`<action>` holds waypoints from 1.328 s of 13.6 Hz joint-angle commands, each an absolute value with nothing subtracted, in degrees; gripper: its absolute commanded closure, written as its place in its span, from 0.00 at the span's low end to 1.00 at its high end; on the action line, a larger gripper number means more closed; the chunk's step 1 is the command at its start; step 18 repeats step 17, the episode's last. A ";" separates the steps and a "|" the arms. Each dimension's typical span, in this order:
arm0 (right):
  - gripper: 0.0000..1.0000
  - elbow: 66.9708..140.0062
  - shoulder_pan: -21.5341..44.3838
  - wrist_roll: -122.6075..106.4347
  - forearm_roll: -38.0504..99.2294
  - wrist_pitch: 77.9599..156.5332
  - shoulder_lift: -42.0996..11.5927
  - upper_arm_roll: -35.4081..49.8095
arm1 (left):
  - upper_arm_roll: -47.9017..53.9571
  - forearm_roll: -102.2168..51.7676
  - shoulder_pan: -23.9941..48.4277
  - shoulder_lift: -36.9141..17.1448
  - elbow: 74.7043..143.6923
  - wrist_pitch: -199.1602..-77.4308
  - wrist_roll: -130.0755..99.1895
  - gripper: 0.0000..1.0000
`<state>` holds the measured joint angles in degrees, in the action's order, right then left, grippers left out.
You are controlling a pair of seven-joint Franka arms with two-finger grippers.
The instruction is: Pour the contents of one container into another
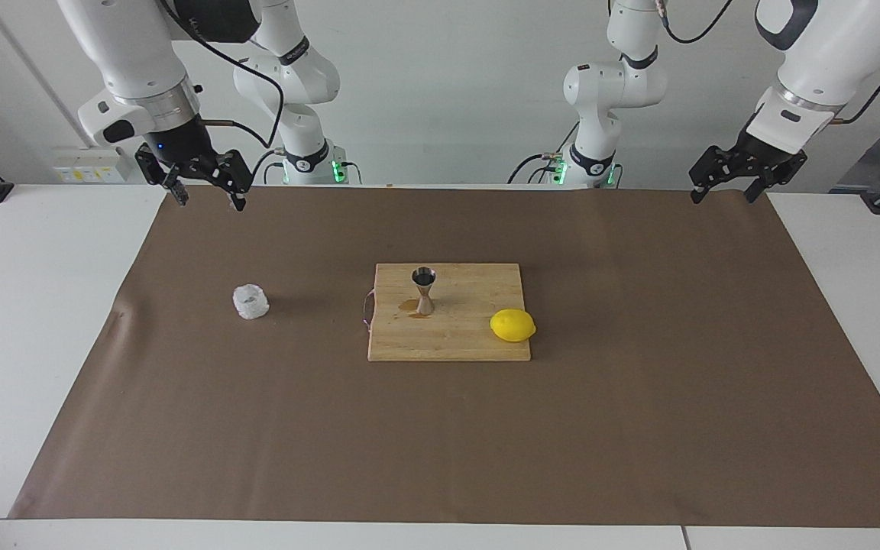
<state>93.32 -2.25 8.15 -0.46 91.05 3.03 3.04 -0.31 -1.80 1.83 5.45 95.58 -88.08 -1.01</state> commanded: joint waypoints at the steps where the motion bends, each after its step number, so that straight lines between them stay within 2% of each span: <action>1: 0.00 92.02 1.92 8.79 -1.05 90.18 2.72 -2.08 | 0.09 -0.88 1.41 6.33 95.98 -87.36 -0.88 0.00; 9: 0.00 92.55 1.32 8.79 -1.32 88.95 2.72 -2.73 | 0.09 -0.88 1.41 6.33 95.98 -87.36 -0.88 0.00; 12: 0.00 93.25 -1.04 8.53 -1.41 88.94 3.25 0.33 | 0.09 -0.88 1.41 6.33 95.98 -87.36 -0.88 0.00; 18: 0.00 93.78 -0.44 8.17 -1.32 89.30 3.43 0.79 | 0.09 -0.88 1.41 6.33 95.98 -87.36 -0.88 0.00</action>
